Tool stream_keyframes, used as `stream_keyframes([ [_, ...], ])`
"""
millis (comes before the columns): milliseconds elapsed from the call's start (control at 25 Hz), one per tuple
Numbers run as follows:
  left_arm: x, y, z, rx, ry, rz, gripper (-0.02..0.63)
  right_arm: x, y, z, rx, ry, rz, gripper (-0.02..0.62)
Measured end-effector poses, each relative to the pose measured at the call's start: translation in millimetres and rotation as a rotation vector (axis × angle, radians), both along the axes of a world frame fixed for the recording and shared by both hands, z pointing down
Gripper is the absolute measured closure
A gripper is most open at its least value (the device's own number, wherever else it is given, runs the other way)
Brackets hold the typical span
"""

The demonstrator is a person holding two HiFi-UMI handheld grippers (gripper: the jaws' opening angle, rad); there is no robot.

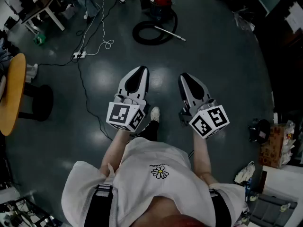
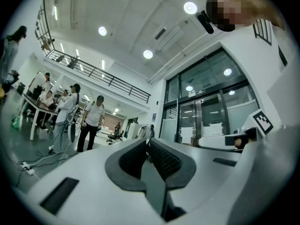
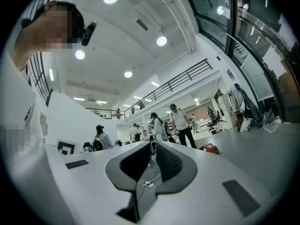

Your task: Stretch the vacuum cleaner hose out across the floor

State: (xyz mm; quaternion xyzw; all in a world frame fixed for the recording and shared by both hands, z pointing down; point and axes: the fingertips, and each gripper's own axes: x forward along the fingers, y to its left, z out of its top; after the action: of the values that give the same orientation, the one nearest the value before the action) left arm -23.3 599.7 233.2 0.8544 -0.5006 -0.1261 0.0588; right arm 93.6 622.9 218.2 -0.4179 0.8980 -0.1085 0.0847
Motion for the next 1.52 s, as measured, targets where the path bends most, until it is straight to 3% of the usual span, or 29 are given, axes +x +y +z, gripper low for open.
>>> stream_keyframes([
  [120,-14.0,-59.9,-2.9,-0.005,-0.008,-0.001,0.575,-15.8,-54.5,-4.7,-0.010,-0.024,0.005,0.572],
  [160,-16.0,-80.0,-5.8,-0.003,-0.006,0.011,0.526,-20.2,-75.4,-6.4,0.002,-0.010,0.024,0.511],
  [200,-17.2,-101.0,-10.4,0.003,0.003,0.026,0.453,-24.1,-97.8,-9.2,0.030,0.014,0.050,0.364],
  [240,-18.3,-122.9,-16.7,0.009,0.018,0.038,0.400,-27.7,-120.6,-13.4,0.069,0.043,0.076,0.267],
  [280,-20.0,-144.6,-23.6,0.016,0.035,0.044,0.388,-31.4,-142.2,-18.5,0.103,0.067,0.093,0.258],
  [520,-18.9,-233.2,-32.4,0.007,0.045,0.047,0.388,-26.0,-232.5,-22.6,0.088,0.030,0.127,0.258],
  [840,-5.0,-348.8,6.9,-0.070,0.002,0.041,0.388,-7.3,-358.7,11.9,0.003,-0.051,0.118,0.259],
  [1000,-0.3,-435.1,17.2,-0.067,-0.013,0.028,0.388,1.9,-451.5,36.1,-0.017,-0.065,0.108,0.259],
  [1200,-16.9,-561.2,15.6,-0.132,0.096,0.007,0.388,5.5,-579.8,51.4,-0.077,-0.053,0.088,0.259],
  [1400,-32.1,-664.2,10.5,-0.134,0.019,-0.041,0.388,7.5,-685.0,50.0,-0.132,-0.051,0.066,0.259],
  [1520,-42.0,-710.7,16.4,-0.149,0.019,-0.032,0.388,-2.5,-731.8,46.7,-0.118,-0.012,0.056,0.259],
])
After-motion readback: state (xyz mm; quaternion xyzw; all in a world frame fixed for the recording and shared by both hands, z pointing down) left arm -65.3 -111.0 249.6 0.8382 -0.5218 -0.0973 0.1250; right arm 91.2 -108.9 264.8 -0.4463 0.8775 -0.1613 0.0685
